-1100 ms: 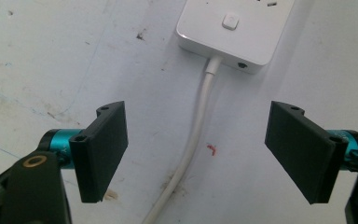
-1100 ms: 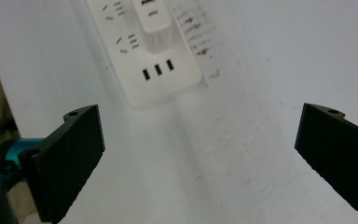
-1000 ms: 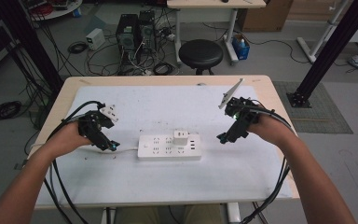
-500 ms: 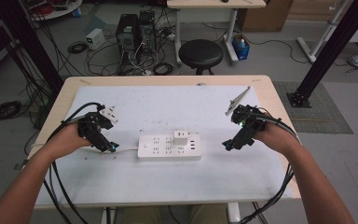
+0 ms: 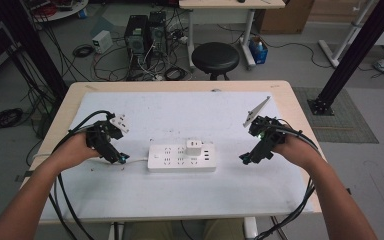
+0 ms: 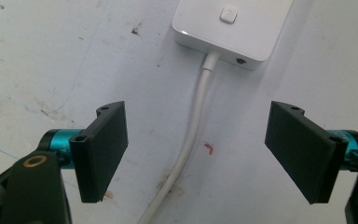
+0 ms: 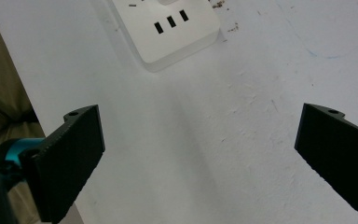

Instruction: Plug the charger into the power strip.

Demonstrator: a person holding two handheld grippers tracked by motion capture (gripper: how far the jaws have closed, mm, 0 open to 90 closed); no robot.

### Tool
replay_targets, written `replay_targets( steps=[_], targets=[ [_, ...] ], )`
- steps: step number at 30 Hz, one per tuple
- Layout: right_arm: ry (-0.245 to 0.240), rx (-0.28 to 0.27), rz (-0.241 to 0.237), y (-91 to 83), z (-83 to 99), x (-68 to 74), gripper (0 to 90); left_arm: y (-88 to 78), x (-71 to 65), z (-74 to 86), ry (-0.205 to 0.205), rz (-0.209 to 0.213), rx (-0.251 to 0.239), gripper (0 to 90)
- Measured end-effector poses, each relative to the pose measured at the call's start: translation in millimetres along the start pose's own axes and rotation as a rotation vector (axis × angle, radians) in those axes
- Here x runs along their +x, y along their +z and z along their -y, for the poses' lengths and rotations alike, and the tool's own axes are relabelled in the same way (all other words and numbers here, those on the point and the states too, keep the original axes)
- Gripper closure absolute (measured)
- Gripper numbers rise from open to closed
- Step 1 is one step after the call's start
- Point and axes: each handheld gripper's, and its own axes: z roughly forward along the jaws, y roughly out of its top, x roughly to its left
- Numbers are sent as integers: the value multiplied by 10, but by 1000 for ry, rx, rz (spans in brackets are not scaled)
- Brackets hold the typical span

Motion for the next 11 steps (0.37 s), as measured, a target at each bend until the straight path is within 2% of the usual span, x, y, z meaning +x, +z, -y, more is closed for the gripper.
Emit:
replay_targets(
  steps=[2, 6, 11],
  targets=[
    [12, 2, -5, 11, 15, 4, 8, 8, -12, -3, -10, -1, -8, 212],
    [22, 6, -12, 56, 49, -7, 8, 13, -15, -11, -2, -1, 0, 212],
    [17, 8, -13, 90, 67, -21, 7, 19, -3, -6, -3, -4, 2, 212]
  ],
)
